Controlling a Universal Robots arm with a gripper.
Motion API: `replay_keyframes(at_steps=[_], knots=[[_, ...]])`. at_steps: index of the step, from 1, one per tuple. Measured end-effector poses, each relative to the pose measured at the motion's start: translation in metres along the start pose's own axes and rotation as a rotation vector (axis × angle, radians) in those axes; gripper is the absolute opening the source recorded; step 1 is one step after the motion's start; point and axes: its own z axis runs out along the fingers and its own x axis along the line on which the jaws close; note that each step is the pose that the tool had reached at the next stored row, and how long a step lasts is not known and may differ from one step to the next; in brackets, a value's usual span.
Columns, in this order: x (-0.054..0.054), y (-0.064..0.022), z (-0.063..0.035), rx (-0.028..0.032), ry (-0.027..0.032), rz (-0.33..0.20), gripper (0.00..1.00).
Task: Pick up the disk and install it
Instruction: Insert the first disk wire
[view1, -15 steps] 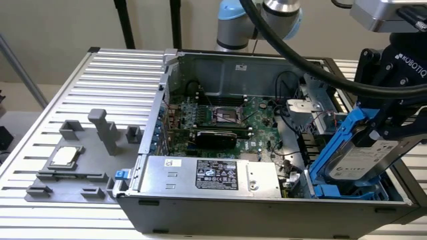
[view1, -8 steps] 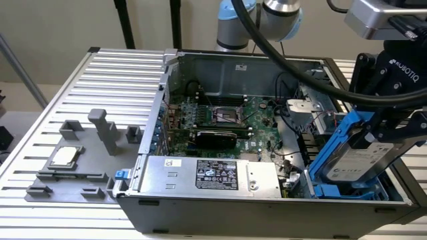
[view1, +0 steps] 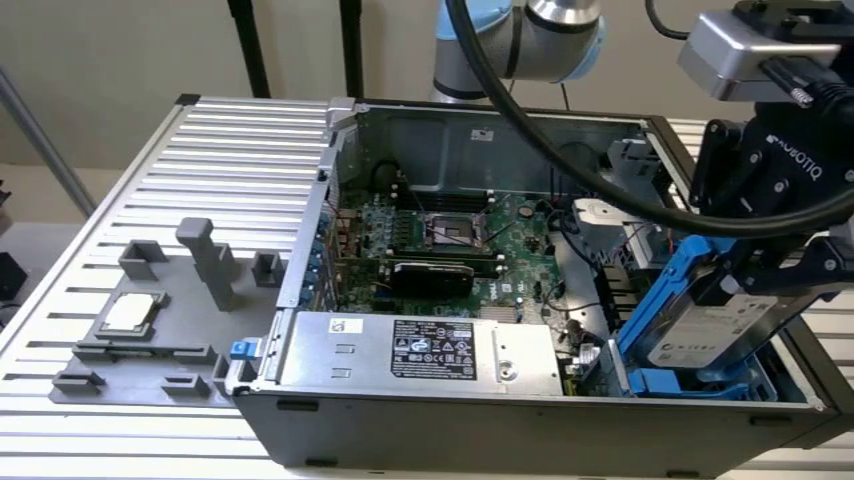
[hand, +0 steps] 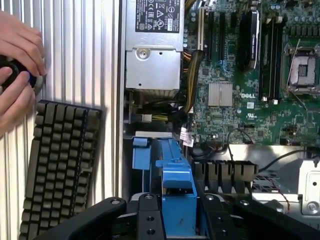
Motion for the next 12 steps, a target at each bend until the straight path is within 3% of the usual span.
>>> replay_keyframes(at_steps=[12], knots=[[0.000,-0.0004,0.0210,-0.0019,0.0001,-0.002,0.00]])
